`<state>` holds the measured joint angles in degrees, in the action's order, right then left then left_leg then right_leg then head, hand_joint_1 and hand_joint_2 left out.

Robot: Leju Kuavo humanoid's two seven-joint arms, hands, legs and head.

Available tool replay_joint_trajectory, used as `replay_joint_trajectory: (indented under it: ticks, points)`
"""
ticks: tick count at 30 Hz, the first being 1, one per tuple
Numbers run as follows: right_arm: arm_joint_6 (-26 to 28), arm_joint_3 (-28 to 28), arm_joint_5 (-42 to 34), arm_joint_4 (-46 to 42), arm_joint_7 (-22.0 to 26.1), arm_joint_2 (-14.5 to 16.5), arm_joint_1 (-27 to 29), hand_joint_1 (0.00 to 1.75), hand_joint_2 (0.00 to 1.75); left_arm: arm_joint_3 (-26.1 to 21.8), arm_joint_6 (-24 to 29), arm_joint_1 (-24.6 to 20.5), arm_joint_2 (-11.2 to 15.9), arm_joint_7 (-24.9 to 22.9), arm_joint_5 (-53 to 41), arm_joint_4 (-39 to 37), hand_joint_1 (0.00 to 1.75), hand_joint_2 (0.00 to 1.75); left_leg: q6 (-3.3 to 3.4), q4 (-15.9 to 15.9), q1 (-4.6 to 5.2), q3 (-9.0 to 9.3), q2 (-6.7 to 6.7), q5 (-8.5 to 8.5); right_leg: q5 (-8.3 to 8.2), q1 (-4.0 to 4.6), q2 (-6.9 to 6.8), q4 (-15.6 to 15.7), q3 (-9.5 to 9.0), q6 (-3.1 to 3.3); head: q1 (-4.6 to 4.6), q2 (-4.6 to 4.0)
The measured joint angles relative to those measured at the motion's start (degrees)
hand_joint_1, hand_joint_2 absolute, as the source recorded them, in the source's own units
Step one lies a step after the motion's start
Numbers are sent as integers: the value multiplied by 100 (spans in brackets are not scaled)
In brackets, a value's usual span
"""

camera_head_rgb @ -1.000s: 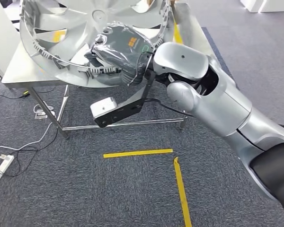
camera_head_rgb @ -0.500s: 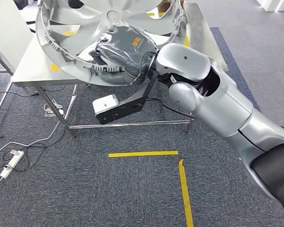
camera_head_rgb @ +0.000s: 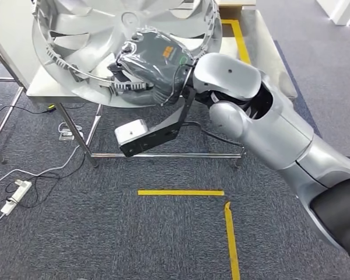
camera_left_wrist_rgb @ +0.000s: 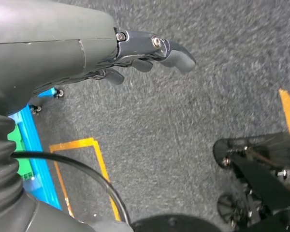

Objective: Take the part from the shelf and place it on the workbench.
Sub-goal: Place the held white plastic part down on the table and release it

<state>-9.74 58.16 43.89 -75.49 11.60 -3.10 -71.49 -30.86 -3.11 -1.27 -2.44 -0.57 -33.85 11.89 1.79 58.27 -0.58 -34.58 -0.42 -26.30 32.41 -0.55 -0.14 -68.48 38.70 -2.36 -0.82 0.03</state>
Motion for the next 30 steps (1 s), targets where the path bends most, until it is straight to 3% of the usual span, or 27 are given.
replay_joint_trajectory:
  ticks: [2,3,4,6,7,8,11,13,15,17,18,19,20,23,24,26,27,28,29,30]
  points:
    - [-1,7,1,0,7,0,18,175,175,-15,-2,3,-3,22,-14,0,0,175,25,3,22,60,-17,-65,126,5,7,-597,437,7,4,0]
    - [-1,10,2,0,9,0,29,175,175,-22,-10,6,-5,31,-22,0,0,175,29,3,32,114,-32,-114,42,5,7,-617,525,23,4,0]
    - [-1,11,2,1,10,-1,38,175,175,-27,-21,8,-7,38,-32,0,0,175,30,3,43,186,-50,-171,-139,8,8,-427,506,48,7,-1]
    - [-1,13,2,7,10,-2,44,175,175,-38,-52,12,-16,52,-50,-2,0,175,16,2,64,350,-77,-300,-637,31,15,319,281,122,8,-1]
    - [-3,18,3,13,8,-2,43,175,175,-48,-63,11,-22,56,-53,-3,0,175,-6,-2,71,408,-83,-358,-764,45,17,665,155,148,16,-1]
    - [-3,23,3,17,8,0,43,175,175,-57,-70,8,-27,58,-54,-5,0,175,-36,-23,70,448,-84,-407,-819,62,21,892,53,172,17,0]
    - [-1,32,3,19,12,6,30,175,175,-71,-78,-8,-28,60,-55,-7,0,175,-133,50,57,509,-76,-400,-712,73,26,1081,-187,225,28,1]
    - [-1,26,5,22,5,1,25,175,175,-73,-82,-13,-32,60,-58,-7,0,175,-198,566,52,277,-50,-222,-622,38,11,1134,-389,274,14,1]
    - [-2,32,2,27,1,-1,39,175,175,-77,-84,-4,-37,60,-60,-7,0,175,-280,1312,25,-233,-25,-205,-476,10,0,1158,-601,299,-5,1]
    - [-2,45,1,30,0,0,59,175,175,-80,-83,19,-29,60,-60,-7,0,175,-329,1656,-7,-663,-15,-641,-287,-15,8,1162,-832,290,-11,1]
    - [-2,49,2,32,0,0,65,175,175,-81,-82,33,-22,60,-60,-7,0,175,-344,1619,-15,-788,-8,-889,-178,-34,14,1164,-968,274,-13,1]
    - [-2,51,2,34,0,0,67,175,175,-84,-82,45,-15,60,-60,-7,0,175,-355,1458,-19,-860,1,-1026,-60,-57,20,1165,-1121,252,-14,0]
    - [-2,53,3,37,1,0,68,175,175,-87,-82,58,-10,60,-60,-7,0,175,-362,1191,-22,-891,16,-935,65,-81,21,1169,-1283,225,-14,0]
    - [-7,78,5,62,4,2,92,175,175,-109,-84,99,-6,59,-60,-16,0,175,-315,295,-8,-867,102,396,428,-101,24,1249,-1669,120,-33,-1]
    - [-7,83,6,69,6,4,97,175,175,-115,-85,102,-6,57,-61,-21,0,175,-276,155,1,-828,114,652,482,-94,25,1315,-1813,71,-40,0]
    - [-3,70,5,66,8,15,67,175,175,-118,-85,83,-8,56,-61,-26,0,175,-187,69,-3,-653,79,593,318,-85,33,1225,-1897,-33,-35,1]
    - [-1,58,4,61,3,20,45,175,175,-119,-84,77,-10,56,-62,-26,0,175,-147,2,-16,-547,60,560,113,-83,36,949,-1777,-67,-24,-1]
    - [-1,53,1,58,2,23,23,175,175,-119,-81,70,-12,58,-62,-26,0,175,-109,-45,-25,-439,45,518,-70,-79,39,552,-1498,-79,-10,-1]
    - [-2,51,-1,57,1,24,12,175,175,-120,-78,64,-13,60,-62,-26,0,175,-74,-77,-29,-341,32,454,-149,-76,40,135,-1177,-73,0,-2]
    - [-2,53,-2,58,4,24,8,175,175,-121,-74,62,-13,60,-62,-26,0,175,-42,-92,-24,-259,25,367,-82,-70,35,-191,-855,-52,11,-3]
